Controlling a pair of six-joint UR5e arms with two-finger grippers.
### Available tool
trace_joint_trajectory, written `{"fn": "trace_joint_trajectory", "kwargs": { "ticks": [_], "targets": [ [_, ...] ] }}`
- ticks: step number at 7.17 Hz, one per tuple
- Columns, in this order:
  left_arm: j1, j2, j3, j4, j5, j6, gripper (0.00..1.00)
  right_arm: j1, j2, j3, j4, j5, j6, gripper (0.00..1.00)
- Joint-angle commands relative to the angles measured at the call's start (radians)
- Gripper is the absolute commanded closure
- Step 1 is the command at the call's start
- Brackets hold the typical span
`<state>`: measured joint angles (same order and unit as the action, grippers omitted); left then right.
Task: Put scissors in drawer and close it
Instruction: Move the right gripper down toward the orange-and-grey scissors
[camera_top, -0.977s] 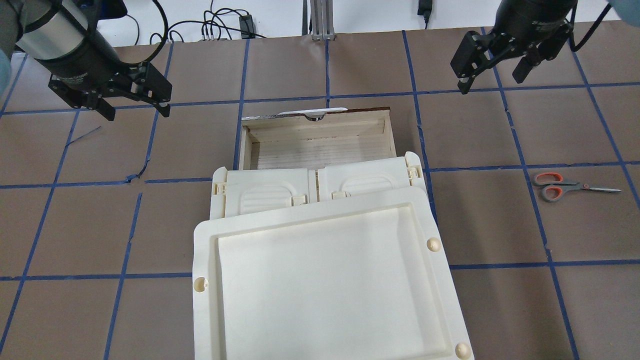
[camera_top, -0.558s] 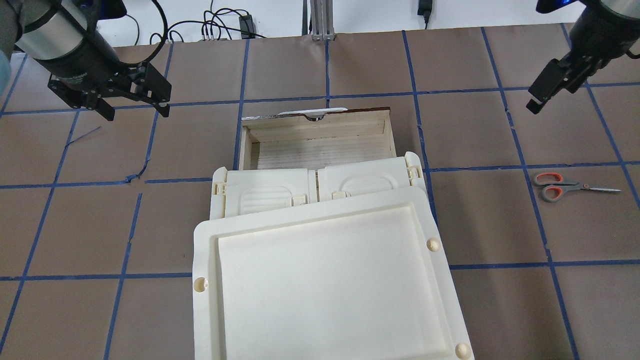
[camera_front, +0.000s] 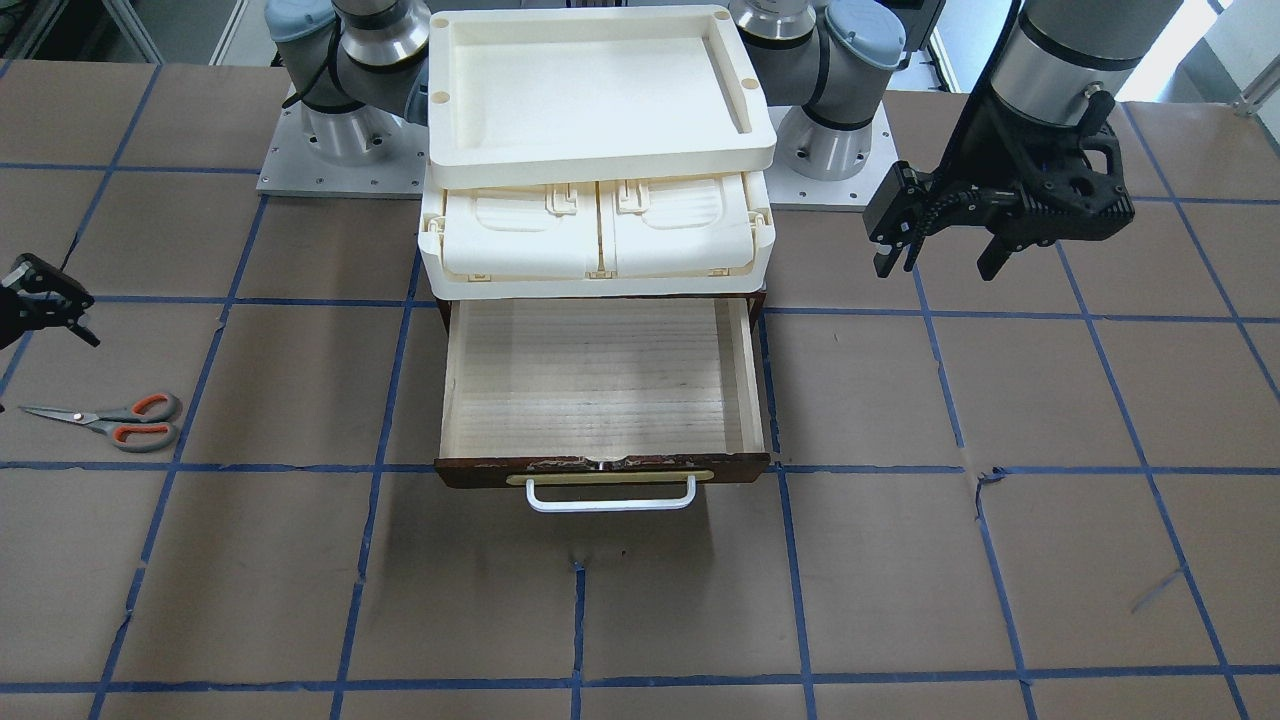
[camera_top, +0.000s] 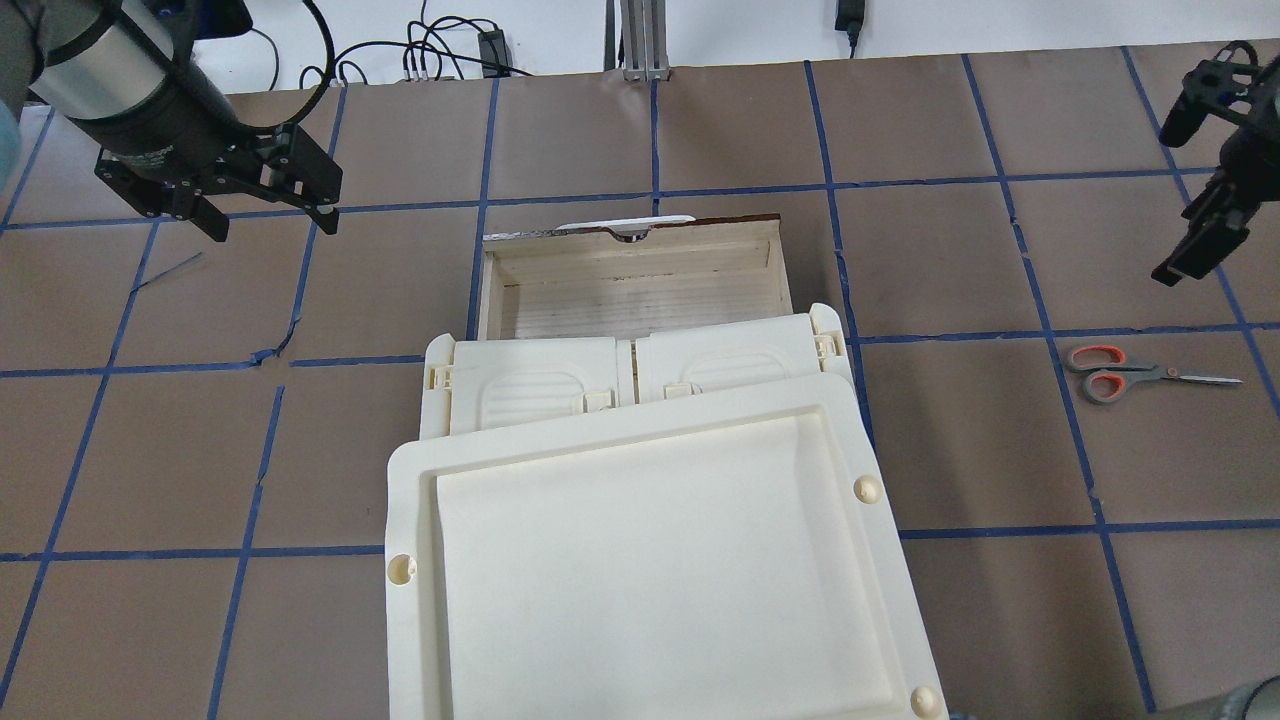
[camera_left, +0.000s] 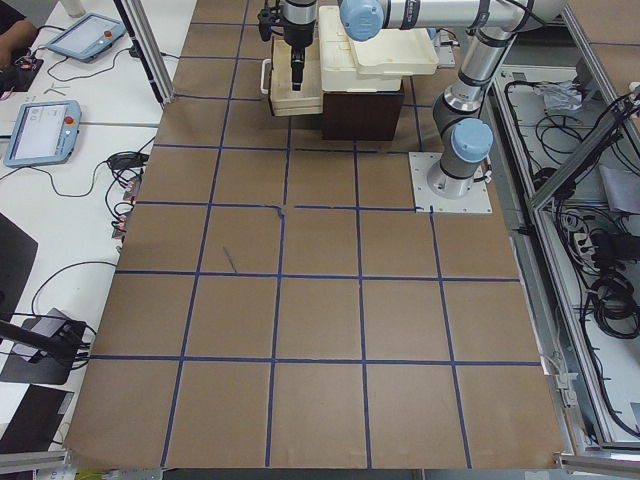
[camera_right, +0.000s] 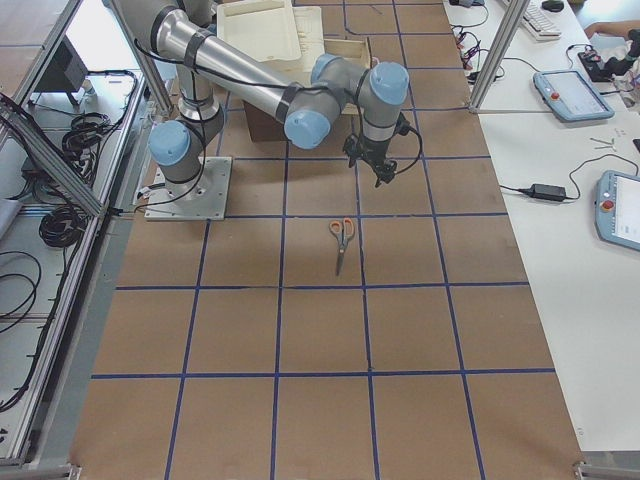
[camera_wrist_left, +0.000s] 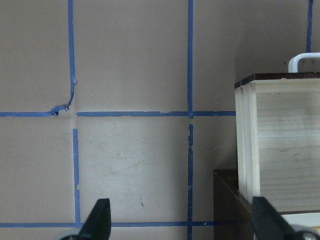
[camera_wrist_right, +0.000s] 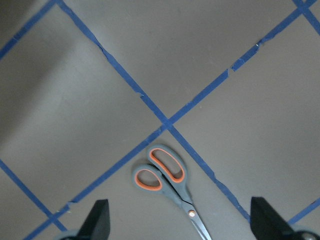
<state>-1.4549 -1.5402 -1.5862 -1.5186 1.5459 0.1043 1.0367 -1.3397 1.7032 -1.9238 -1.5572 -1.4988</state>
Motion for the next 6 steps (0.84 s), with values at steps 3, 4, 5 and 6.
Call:
{"fn": "trace_joint_trajectory", "kwargs": {
  "ticks": [3, 4, 5, 6],
  "targets": [
    [-0.004, 0.000, 0.000, 0.000, -0.001, 0.000, 0.00, -0.182, 0.039, 0.307, -0.461, 0.016, -0.566, 0.00],
    [-0.004, 0.000, 0.000, 0.000, -0.003, 0.000, 0.00, -0.181, 0.037, 0.341, -0.509, 0.017, -0.643, 0.00],
    [-0.005, 0.000, 0.000, 0.000, -0.001, 0.000, 0.00, -0.181, 0.051, 0.357, -0.515, 0.075, -0.667, 0.00],
    [-0.005, 0.002, 0.000, 0.000, 0.000, 0.000, 0.00, -0.181, 0.088, 0.355, -0.518, 0.094, -0.669, 0.00]
  ]
}}
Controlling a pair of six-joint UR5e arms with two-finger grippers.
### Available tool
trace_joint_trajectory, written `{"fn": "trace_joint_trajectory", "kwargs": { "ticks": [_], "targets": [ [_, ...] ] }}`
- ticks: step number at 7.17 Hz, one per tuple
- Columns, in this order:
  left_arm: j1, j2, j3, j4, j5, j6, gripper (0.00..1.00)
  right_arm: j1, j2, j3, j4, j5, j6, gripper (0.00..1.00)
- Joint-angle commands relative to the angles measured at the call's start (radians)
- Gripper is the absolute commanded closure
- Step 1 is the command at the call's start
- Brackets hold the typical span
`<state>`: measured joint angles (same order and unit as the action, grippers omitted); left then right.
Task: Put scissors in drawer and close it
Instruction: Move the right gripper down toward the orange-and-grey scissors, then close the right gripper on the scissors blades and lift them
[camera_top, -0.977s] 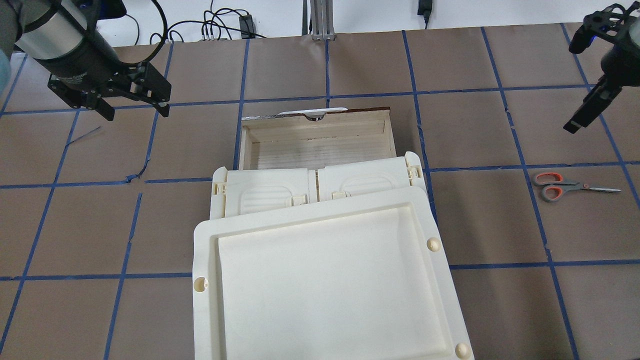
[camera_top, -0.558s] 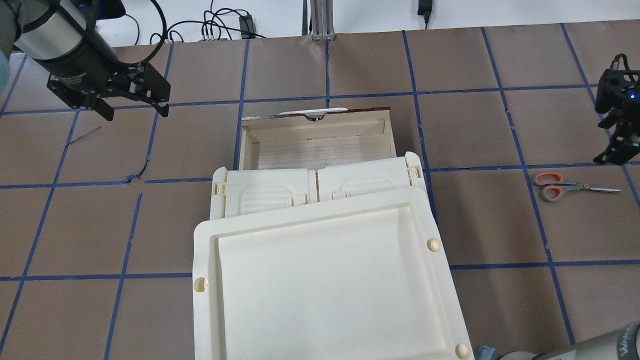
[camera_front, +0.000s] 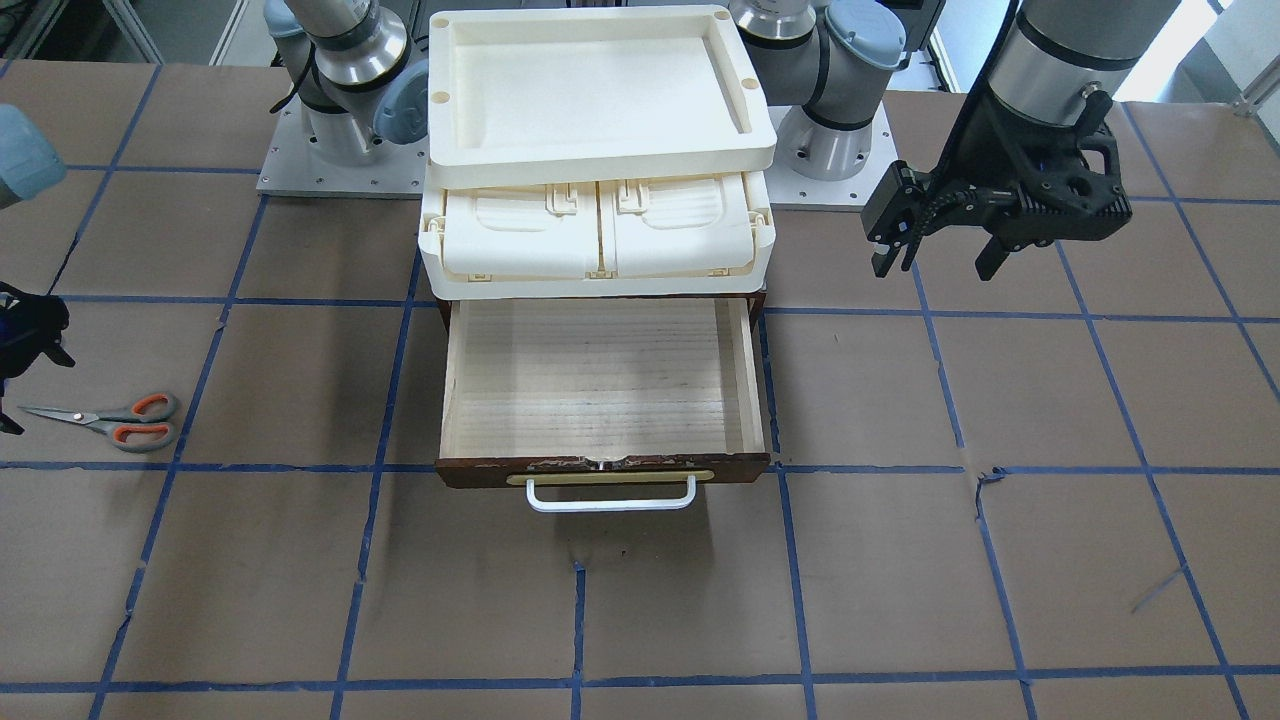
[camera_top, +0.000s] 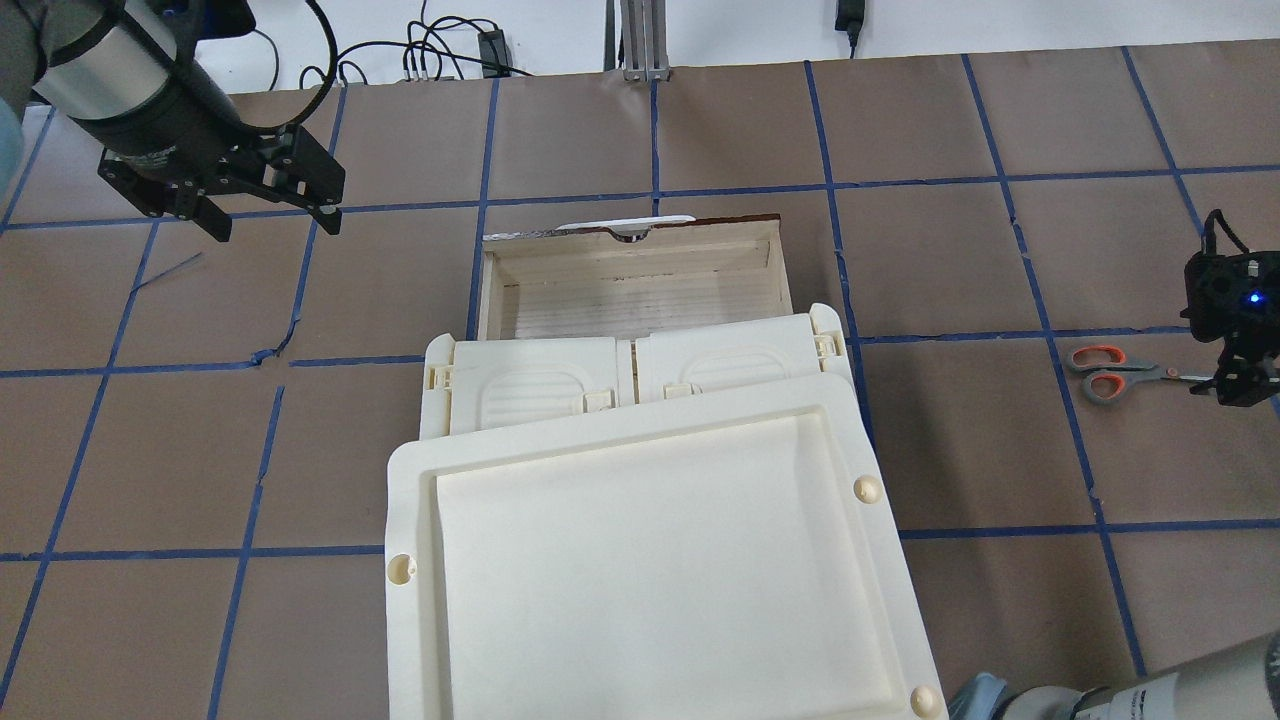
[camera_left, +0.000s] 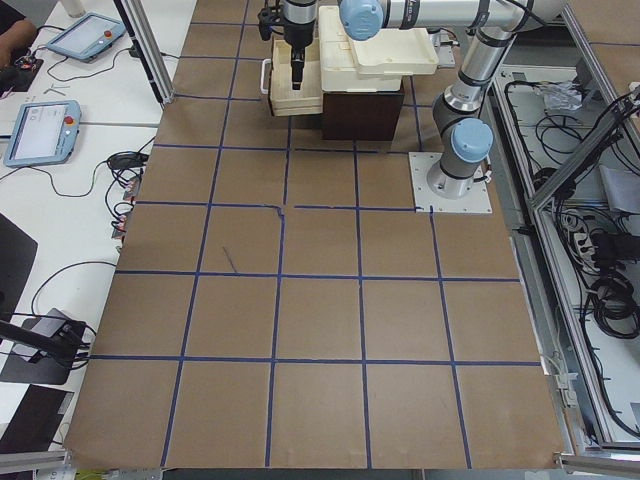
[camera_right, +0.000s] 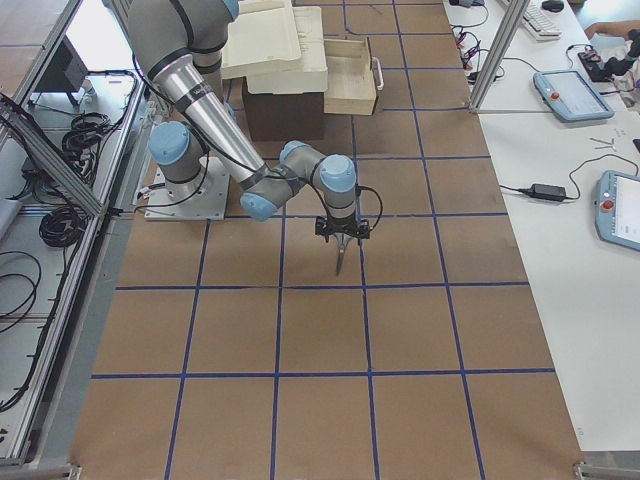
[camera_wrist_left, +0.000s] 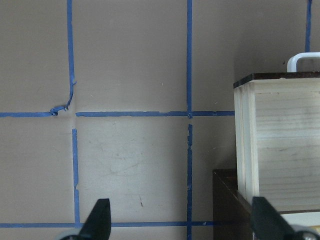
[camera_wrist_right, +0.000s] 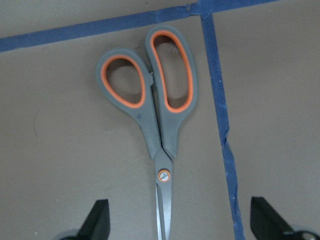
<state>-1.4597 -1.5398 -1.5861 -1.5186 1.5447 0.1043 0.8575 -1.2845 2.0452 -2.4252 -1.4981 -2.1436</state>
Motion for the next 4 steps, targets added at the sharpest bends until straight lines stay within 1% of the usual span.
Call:
{"fn": "trace_joint_trajectory", "kwargs": {
  "ticks": [1, 2, 3, 4],
  "targets": [
    [0.002, 0.001, 0.000, 0.000, 0.002, 0.000, 0.00, -0.002, 0.046, 0.001, -0.024, 0.035, -0.021, 0.00],
    [0.001, 0.001, 0.000, 0.000, 0.002, 0.000, 0.00, 0.000, 0.051, -0.026, -0.018, 0.035, -0.025, 0.01],
    [0.001, 0.001, 0.000, 0.000, 0.002, 0.000, 0.00, 0.000, 0.086, -0.028, -0.012, 0.033, -0.038, 0.02],
    [0.002, 0.001, 0.000, -0.002, 0.002, 0.000, 0.00, 0.000, 0.088, -0.028, -0.009, 0.033, -0.111, 0.06]
  ]
}}
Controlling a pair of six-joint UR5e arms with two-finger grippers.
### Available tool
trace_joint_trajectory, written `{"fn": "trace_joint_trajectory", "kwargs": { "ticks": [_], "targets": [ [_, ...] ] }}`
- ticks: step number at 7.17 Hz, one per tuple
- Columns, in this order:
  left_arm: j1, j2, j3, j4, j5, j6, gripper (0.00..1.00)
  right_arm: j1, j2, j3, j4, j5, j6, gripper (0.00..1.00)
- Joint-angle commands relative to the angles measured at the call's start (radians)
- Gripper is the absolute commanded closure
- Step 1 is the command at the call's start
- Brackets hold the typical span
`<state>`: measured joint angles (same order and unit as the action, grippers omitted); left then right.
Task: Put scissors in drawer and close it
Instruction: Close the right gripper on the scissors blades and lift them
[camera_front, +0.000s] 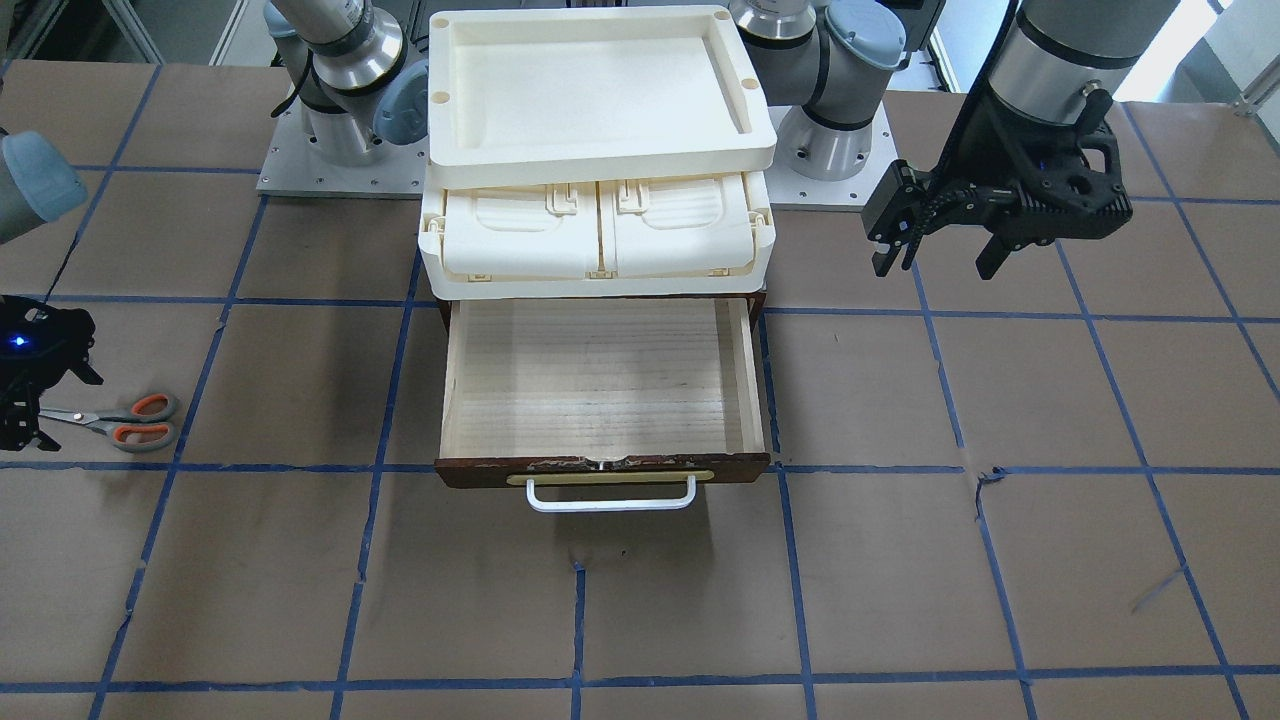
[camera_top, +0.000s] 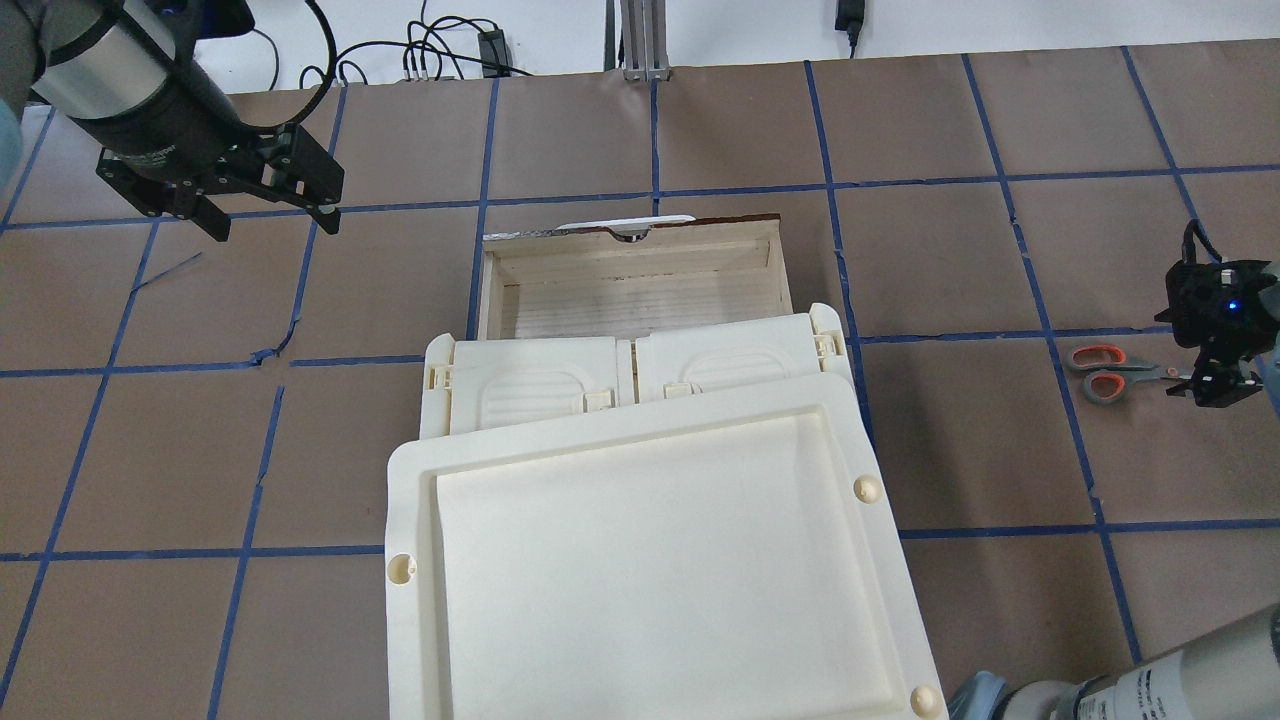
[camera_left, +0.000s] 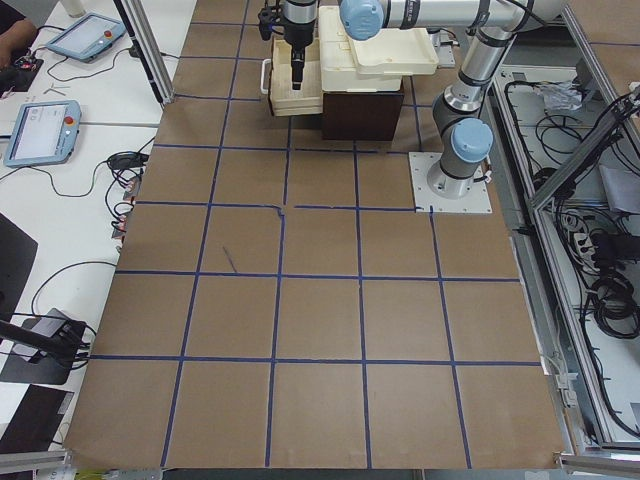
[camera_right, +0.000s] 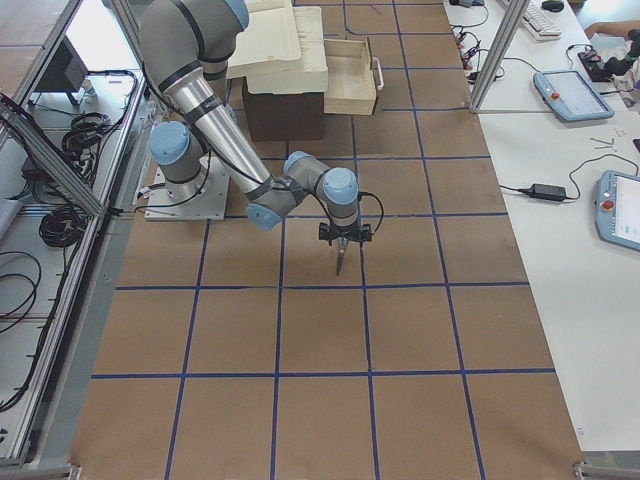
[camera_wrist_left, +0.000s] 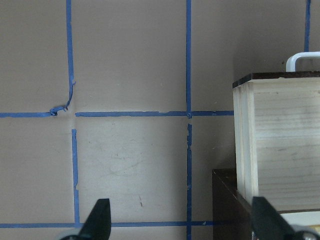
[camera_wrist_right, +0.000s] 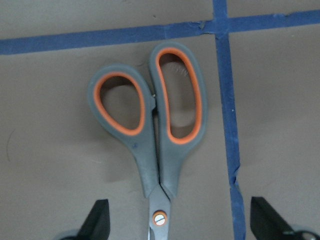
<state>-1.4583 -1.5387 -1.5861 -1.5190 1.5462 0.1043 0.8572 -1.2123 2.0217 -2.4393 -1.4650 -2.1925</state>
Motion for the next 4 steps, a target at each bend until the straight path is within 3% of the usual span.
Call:
{"fn": "trace_joint_trajectory", "kwargs": {
  "ticks": [1, 3, 4],
  "targets": [
    [0.000, 0.000, 0.000, -0.001, 0.000, 0.000, 0.00, 0.002, 0.017, 0.011, 0.009, 0.000, -0.075, 0.06],
    [0.001, 0.000, 0.000, -0.001, 0.000, 0.000, 0.00, 0.002, 0.017, 0.015, 0.006, -0.011, -0.081, 0.10],
    [0.001, 0.000, 0.000, 0.000, 0.000, 0.000, 0.00, 0.002, 0.016, 0.017, 0.006, -0.011, -0.081, 0.20]
  ]
}}
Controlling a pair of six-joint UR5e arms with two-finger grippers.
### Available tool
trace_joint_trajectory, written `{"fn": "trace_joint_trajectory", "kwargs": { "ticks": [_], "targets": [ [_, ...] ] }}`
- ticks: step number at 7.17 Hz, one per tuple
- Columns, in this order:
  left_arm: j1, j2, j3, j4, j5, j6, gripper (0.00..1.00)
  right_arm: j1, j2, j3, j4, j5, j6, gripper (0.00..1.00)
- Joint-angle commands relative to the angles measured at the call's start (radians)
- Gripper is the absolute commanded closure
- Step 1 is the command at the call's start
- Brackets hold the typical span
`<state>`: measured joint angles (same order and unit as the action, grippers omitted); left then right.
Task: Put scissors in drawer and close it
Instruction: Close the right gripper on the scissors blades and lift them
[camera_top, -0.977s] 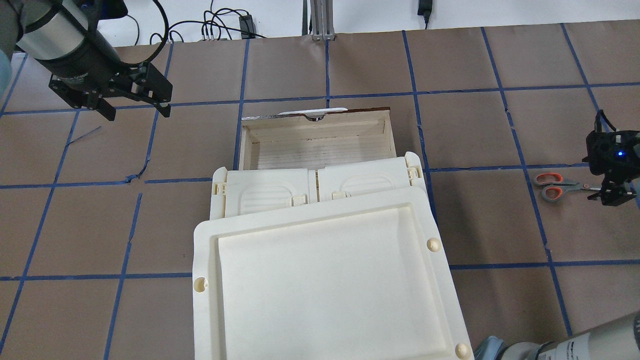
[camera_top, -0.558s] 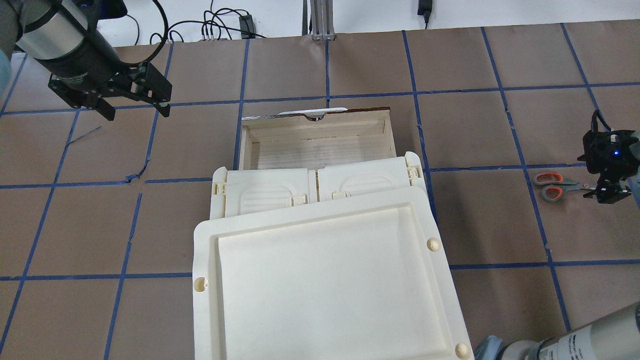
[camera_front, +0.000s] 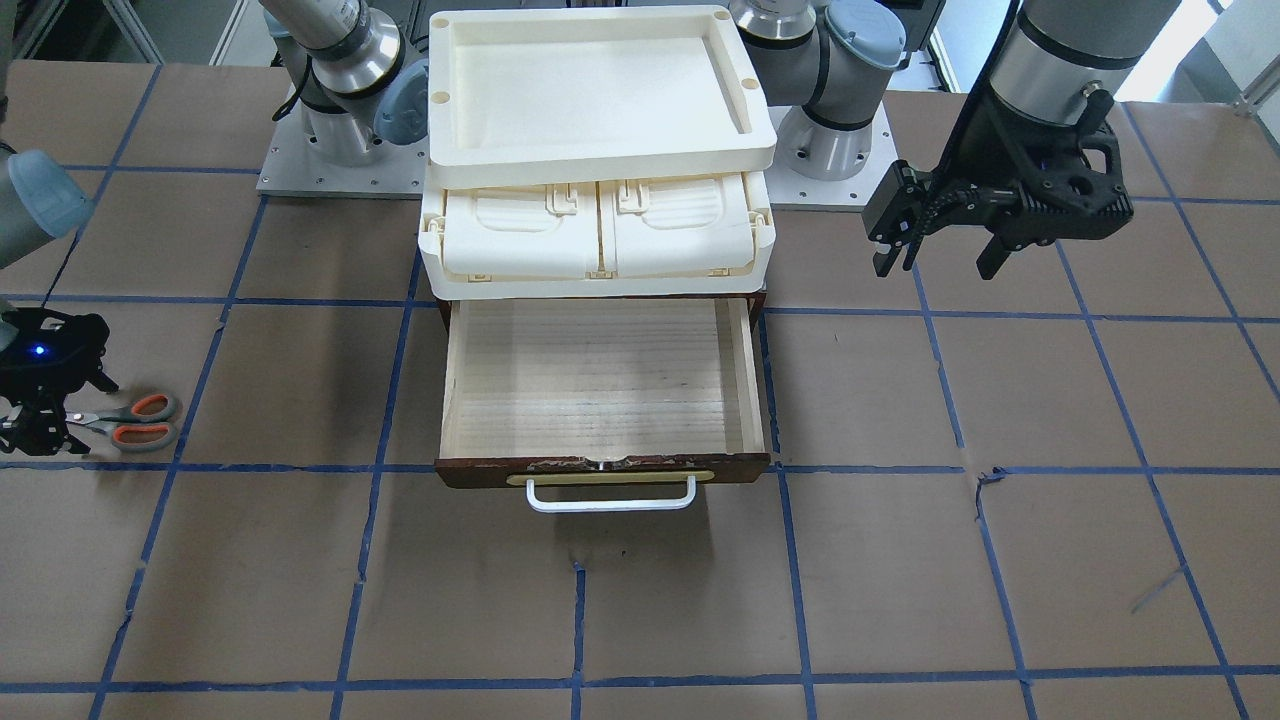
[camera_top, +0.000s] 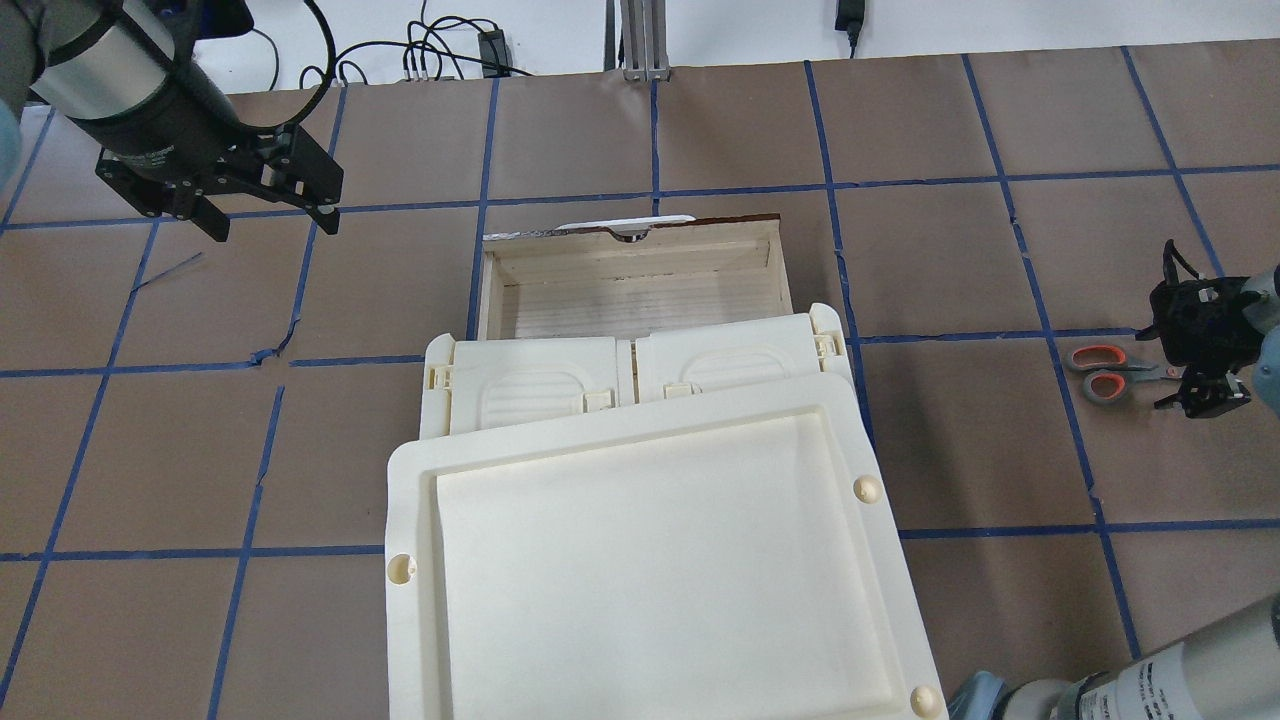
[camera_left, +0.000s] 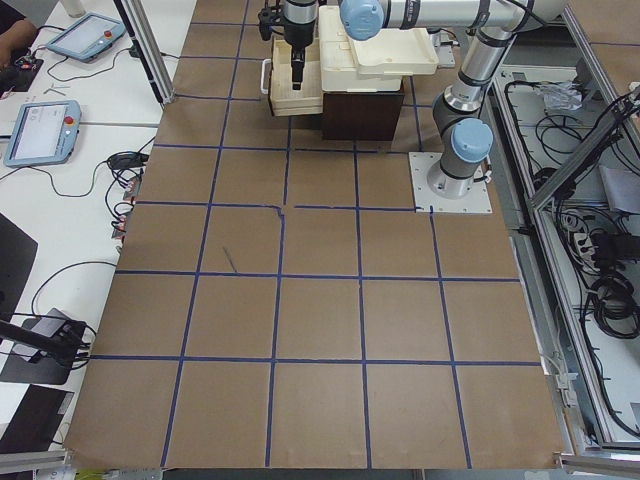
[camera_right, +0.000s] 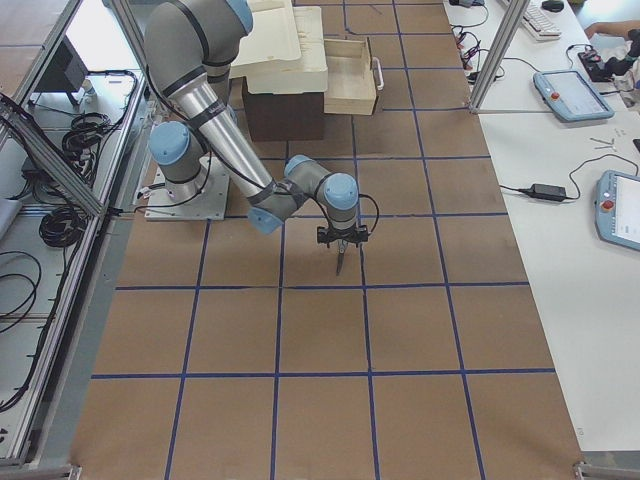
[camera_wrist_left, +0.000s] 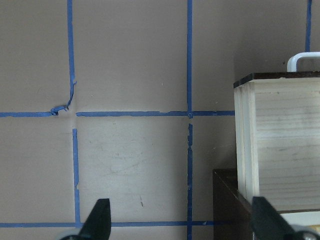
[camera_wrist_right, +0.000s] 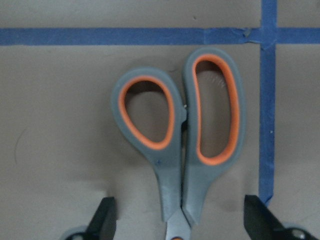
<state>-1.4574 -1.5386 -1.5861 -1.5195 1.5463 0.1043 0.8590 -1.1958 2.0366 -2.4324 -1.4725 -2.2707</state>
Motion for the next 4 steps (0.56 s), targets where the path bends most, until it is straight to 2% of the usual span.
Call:
{"fn": "trace_joint_trajectory", "kwargs": {
  "ticks": [1, 3, 4],
  "targets": [
    [0.000, 0.000, 0.000, 0.001, 0.000, 0.000, 0.00, 0.002, -0.004, 0.001, 0.001, -0.005, -0.003, 0.40],
    [0.000, 0.000, 0.000, -0.001, 0.002, 0.000, 0.00, 0.002, -0.004, 0.000, 0.001, -0.005, -0.001, 0.80],
    [0.000, 0.000, 0.000, -0.001, 0.000, 0.002, 0.00, 0.003, -0.007, -0.003, 0.001, -0.005, 0.013, 0.91]
  ]
}}
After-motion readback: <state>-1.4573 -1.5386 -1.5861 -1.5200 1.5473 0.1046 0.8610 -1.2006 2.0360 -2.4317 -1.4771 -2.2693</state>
